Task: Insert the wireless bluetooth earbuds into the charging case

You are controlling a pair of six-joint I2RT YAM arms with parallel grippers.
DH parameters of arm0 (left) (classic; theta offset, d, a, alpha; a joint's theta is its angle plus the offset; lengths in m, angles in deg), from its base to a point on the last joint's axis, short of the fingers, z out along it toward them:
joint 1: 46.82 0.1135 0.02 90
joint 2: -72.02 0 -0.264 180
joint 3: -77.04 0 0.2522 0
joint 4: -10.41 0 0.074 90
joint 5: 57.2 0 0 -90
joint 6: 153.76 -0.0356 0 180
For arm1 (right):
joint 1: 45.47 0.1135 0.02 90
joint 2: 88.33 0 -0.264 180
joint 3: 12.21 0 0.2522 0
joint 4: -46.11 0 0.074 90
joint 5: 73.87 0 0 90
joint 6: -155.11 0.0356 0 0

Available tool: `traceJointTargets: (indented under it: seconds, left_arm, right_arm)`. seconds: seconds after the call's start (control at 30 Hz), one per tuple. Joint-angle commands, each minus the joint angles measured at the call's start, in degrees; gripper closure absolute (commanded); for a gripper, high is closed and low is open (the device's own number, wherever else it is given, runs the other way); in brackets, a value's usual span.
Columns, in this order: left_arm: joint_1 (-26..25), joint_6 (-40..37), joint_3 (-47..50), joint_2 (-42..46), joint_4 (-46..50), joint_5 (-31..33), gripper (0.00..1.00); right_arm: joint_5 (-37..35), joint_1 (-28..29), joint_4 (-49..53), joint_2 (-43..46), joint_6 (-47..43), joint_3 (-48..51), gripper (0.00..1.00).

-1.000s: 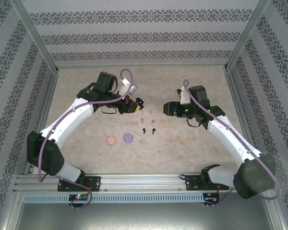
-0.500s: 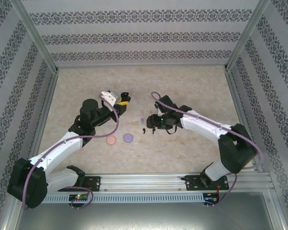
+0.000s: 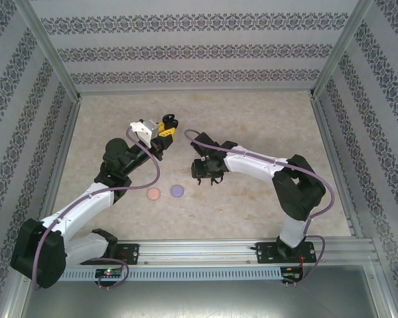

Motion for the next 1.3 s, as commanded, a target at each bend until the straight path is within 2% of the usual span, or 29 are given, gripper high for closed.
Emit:
traceJointTargets:
  seconds: [0.0,0.3,0.67,1.27]
  left_arm:
    - [1.1,3.8,0.5,-0.1,-5.4,1.8,1.00]
    - [1.4,8.2,-0.4,0.0,-5.1,2.6,1.00]
    - [1.4,8.3,-0.2,0.3,-5.0,3.5,1.00]
    - [1.5,8.3,0.0,0.3,-4.5,3.2,1.00]
  right_arm:
    - [-2.7,1.2,2.5,-2.3,0.8,-2.4,0.53]
    - [-4.5,2.4,3.4,-6.9,0.3,-5.0,0.57]
    - [-5.7,2.9,4.0,-11.0,-0.1,-7.3,0.62]
    - [-6.9,4.3,4.5,-12.6,-0.2,-7.7,0.69]
